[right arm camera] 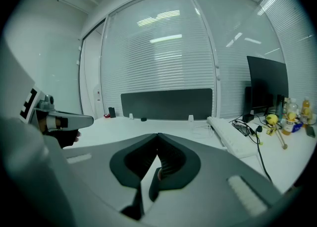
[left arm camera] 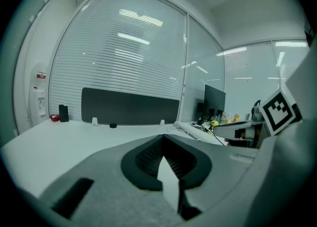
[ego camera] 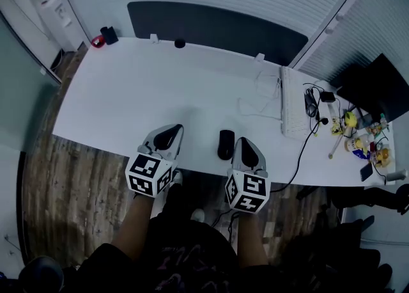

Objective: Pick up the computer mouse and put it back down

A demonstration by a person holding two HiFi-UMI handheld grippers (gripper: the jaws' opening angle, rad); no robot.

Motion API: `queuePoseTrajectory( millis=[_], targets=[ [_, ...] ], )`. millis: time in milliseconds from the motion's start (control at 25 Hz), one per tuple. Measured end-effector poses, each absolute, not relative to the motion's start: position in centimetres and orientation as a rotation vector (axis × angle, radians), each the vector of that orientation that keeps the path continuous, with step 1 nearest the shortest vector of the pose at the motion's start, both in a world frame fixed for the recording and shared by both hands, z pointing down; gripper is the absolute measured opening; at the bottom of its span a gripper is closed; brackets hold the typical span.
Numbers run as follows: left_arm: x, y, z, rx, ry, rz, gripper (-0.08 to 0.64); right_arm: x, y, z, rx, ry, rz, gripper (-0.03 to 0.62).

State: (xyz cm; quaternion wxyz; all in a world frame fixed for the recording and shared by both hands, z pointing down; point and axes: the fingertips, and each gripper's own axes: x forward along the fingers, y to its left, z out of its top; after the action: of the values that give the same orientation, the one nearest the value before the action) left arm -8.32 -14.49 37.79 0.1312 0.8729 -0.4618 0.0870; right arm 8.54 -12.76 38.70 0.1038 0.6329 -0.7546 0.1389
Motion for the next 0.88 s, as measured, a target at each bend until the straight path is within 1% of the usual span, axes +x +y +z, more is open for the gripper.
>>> queuePoseTrajectory(
  millis=[880],
  targets=[
    [-7.9,-10.5,30.0,2.639,-1.464,0.146,0.0,10.9,-8.9,31.2,1.891,-2.351,0.236,0.009]
  ],
)
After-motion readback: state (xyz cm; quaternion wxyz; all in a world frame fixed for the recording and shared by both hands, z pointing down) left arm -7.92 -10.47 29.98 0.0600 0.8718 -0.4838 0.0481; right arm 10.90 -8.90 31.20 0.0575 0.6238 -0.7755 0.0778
